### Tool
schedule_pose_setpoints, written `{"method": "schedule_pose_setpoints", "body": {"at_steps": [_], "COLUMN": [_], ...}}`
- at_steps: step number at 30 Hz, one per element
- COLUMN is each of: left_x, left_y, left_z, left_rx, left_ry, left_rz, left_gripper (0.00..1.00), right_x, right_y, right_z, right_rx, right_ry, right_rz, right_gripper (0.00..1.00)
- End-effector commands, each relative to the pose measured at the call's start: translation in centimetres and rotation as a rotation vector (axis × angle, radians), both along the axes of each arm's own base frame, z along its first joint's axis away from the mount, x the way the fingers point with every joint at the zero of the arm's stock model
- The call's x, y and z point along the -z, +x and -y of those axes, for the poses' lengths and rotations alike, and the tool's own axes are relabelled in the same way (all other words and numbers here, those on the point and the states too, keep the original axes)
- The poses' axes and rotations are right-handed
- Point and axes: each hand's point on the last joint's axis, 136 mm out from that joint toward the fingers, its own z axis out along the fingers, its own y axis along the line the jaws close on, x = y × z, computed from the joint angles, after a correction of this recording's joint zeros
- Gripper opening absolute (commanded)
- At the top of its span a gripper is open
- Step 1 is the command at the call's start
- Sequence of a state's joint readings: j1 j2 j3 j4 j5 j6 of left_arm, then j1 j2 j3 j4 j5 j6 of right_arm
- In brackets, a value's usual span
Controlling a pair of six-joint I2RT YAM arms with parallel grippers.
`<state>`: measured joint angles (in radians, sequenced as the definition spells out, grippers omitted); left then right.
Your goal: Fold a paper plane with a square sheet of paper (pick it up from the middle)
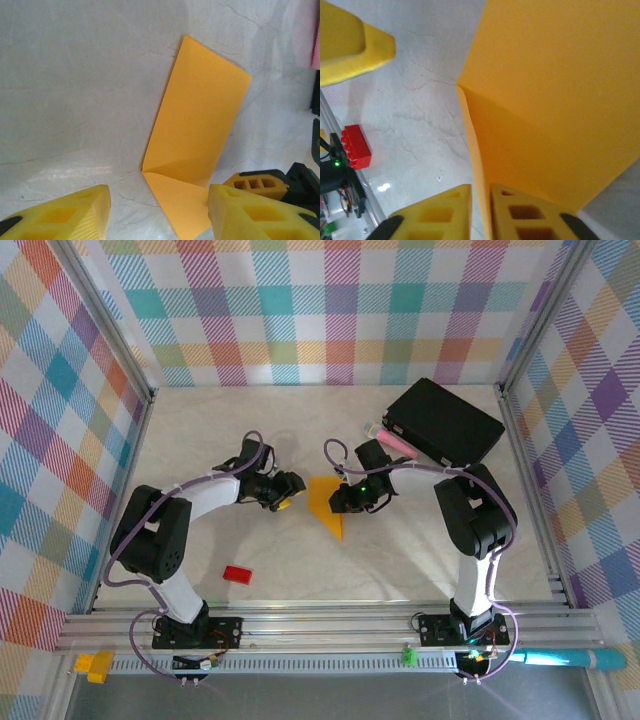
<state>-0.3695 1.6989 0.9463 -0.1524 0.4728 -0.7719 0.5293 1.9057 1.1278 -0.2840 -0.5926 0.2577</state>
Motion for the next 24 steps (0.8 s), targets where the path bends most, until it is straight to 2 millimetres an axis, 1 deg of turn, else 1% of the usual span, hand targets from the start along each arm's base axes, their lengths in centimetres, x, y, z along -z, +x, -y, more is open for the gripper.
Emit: {"method": "schedule_pose_setpoints", "body": {"at_steps": [1,3,6,9,12,15,17,21,24], "left_x": [-2.1,-2.4,-2.3,-2.1,-2.0,-2.1,-2.1,-1.5,-1.0], "left_y": [0.5,0.3,-0.2,-0.5,-0.7,-0.6,-0.3,-0.1,0.0], "left_z": [1.1,1.6,2.3,3.0,4.0,5.0,5.4,6.0,6.3], "left_rx": [-0.058,-0.072,-0.077,-0.064,-0.042,-0.017,-0.006,0.022,0.037], "left_ry": [-0.157,-0.220,-0.292,-0.335,-0.370,-0.403,-0.415,-0.425,-0.432], "left_rz": [0.029,0.032,0.033,0.039,0.041,0.053,0.059,0.053,0.052], "left_gripper": [0.56,0.58,0.63,0.67,0.70,0.70,0.68,0.63,0.63], "right_x": [-1.2,-1.9,-3.0,-3.8,-4.1,-4.1,-4.0,-3.7,-3.6], "right_y": [0.6,0.9,1.1,1.1,1.1,1.0,0.9,0.9,0.9], "right_z": [-0.5,-0.5,-0.5,-0.6,-0.6,-0.7,-0.6,-0.6,-0.6], "right_rx": [0.009,0.023,0.035,0.039,0.040,0.039,0.041,0.045,0.045], "right_ry": [0.053,0.073,0.112,0.143,0.159,0.167,0.170,0.169,0.170], "right_rz": [-0.006,0.003,0.013,0.018,0.011,0.001,-0.004,-0.011,-0.016], "right_gripper": [0.08,0.05,0.03,0.03,0.03,0.03,0.03,0.04,0.04]}}
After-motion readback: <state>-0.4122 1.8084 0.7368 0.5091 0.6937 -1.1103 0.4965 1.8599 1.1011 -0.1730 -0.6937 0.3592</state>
